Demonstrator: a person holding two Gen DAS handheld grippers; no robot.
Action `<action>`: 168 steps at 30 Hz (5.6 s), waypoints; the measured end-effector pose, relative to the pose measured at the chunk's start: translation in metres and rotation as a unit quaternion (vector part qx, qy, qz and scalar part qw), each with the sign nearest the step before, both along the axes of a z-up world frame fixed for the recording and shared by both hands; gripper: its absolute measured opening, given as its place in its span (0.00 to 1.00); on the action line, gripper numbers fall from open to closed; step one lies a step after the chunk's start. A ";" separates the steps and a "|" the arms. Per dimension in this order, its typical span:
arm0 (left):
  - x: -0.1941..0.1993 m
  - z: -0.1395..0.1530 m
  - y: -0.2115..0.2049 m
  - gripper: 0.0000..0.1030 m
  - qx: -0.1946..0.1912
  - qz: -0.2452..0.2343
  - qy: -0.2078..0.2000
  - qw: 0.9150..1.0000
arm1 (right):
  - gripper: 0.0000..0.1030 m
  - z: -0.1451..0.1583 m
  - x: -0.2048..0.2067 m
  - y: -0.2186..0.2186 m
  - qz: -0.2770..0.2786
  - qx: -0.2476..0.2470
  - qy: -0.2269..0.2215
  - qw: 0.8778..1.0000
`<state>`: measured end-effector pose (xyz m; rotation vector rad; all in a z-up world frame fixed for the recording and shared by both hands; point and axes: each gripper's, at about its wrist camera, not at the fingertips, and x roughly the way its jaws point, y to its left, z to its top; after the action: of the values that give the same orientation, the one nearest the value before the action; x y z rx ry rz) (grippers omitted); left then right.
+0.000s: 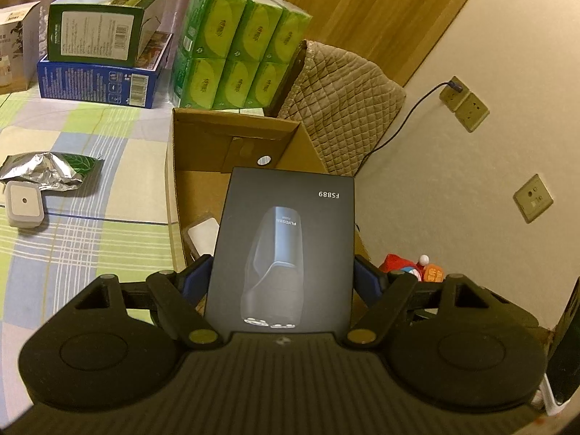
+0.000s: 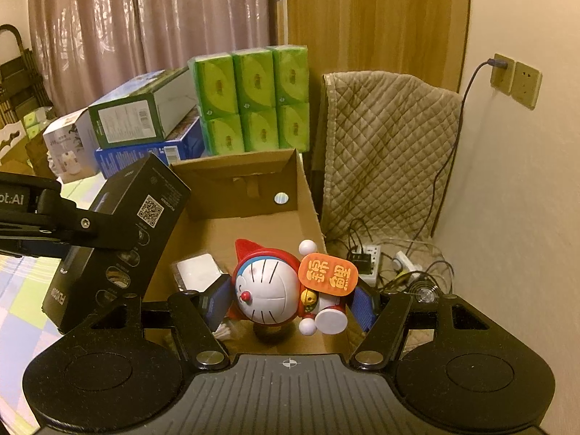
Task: Organize objects
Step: 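Lower the FLYCO box with the left gripper while the right gripper lowers Doraemon into the box, then withdraw both open grippers from the box back over the table, then grasp the white square night light with the left gripper while the right gripper grasps the silver tea bag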
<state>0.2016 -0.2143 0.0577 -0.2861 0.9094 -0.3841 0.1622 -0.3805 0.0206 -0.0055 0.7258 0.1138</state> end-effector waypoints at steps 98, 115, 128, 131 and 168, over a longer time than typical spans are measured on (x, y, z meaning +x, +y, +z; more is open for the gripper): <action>-0.099 -0.026 0.260 0.99 0.167 0.052 -0.075 0.982 | 0.74 0.000 -0.044 0.204 0.138 0.053 0.019 0.989; 0.002 -0.069 0.270 0.99 0.237 -0.149 -0.133 0.951 | 0.73 -0.074 0.044 0.259 0.161 0.022 0.043 0.986; 0.091 -0.145 0.266 0.92 0.265 -0.229 -0.128 0.928 | 0.63 -0.127 0.113 0.277 0.177 0.000 0.072 0.982; 0.106 -0.156 0.262 0.92 0.262 -0.249 -0.131 0.923 | 0.63 -0.132 0.124 0.278 0.178 -0.003 0.076 0.981; 0.115 -0.143 0.326 0.63 0.245 -0.069 -0.060 0.965 | 0.78 -0.147 0.208 0.363 0.414 -0.178 0.059 0.891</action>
<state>0.3164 0.1117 -0.0855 0.2535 0.8775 -0.2892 0.3699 -0.0174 -0.1262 -0.6738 0.8189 0.8040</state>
